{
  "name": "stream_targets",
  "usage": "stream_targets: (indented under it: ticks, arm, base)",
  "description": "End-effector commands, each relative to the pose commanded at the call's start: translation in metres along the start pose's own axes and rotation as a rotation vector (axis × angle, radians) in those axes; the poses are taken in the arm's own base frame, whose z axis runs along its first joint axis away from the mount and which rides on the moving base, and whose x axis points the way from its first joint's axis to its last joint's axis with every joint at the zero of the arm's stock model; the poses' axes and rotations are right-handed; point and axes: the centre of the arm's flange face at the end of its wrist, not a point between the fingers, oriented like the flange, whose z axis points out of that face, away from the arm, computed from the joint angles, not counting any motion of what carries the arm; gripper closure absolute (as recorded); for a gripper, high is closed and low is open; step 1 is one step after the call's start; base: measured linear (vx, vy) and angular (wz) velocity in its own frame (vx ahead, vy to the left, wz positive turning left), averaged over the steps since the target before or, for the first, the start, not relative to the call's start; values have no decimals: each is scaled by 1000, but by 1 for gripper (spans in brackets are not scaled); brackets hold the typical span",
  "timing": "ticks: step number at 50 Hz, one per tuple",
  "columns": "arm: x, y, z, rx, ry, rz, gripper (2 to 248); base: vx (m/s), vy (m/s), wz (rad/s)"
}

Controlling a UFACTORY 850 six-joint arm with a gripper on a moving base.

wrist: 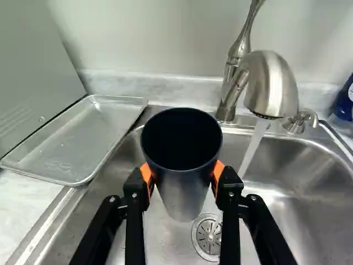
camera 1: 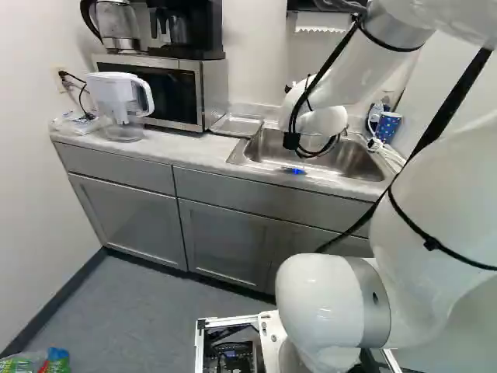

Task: Rinse the cup and place it in the tray

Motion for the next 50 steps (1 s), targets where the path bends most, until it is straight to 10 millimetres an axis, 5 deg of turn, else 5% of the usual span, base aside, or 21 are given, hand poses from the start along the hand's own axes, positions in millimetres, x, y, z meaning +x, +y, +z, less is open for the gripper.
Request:
stream_targets:
  ticks: [36, 50]
  arm:
    - [-22, 1, 14, -1, -58, 0, 128]
    - [-22, 16, 18, -33, -77, 15, 128]
  base:
    - [0, 0, 0]
    - [0, 0, 0]
